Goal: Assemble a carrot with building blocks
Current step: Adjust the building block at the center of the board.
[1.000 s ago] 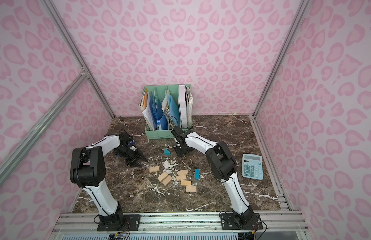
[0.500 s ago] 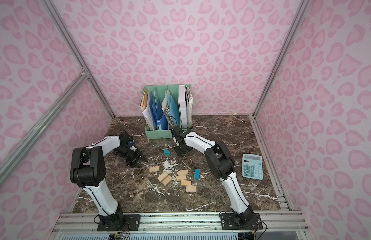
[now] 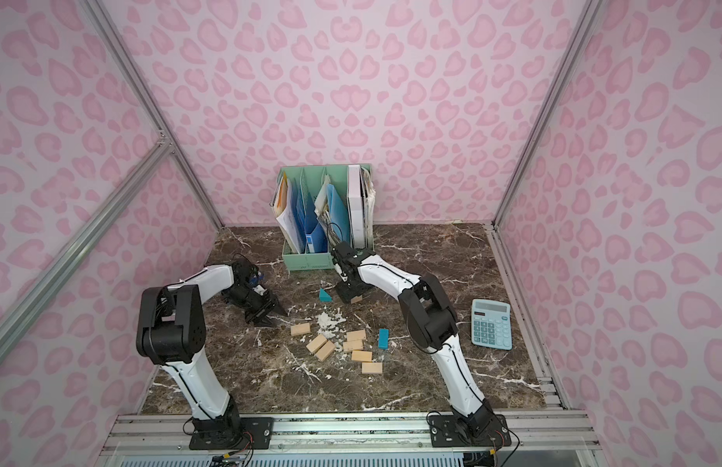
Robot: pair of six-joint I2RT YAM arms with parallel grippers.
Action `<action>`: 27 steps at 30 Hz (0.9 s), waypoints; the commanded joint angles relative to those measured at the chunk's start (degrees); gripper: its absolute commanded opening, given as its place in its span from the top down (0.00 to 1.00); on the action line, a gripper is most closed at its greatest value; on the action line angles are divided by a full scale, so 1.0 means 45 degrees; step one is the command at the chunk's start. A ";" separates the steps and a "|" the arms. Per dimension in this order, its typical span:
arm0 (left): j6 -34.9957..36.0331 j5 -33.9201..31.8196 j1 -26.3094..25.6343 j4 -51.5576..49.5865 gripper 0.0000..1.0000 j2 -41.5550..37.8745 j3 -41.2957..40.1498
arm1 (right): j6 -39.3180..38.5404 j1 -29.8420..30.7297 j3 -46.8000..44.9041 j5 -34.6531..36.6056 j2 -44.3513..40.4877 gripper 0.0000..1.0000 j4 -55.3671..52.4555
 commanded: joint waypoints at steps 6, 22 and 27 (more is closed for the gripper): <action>0.0111 0.0129 0.0008 -0.0021 0.50 -0.0044 -0.0167 | -0.1029 -0.0077 -0.2078 -0.0692 -0.1555 0.12 0.1107; 0.0262 0.0207 0.0007 -0.0160 0.49 0.0270 0.0191 | -0.2193 -0.0597 -0.2295 -0.0415 -0.1073 0.38 0.1281; 0.0303 0.0168 0.0010 -0.0243 0.50 0.0269 0.0241 | -0.2494 -0.0608 -0.1795 -0.0425 -0.0716 0.41 0.1146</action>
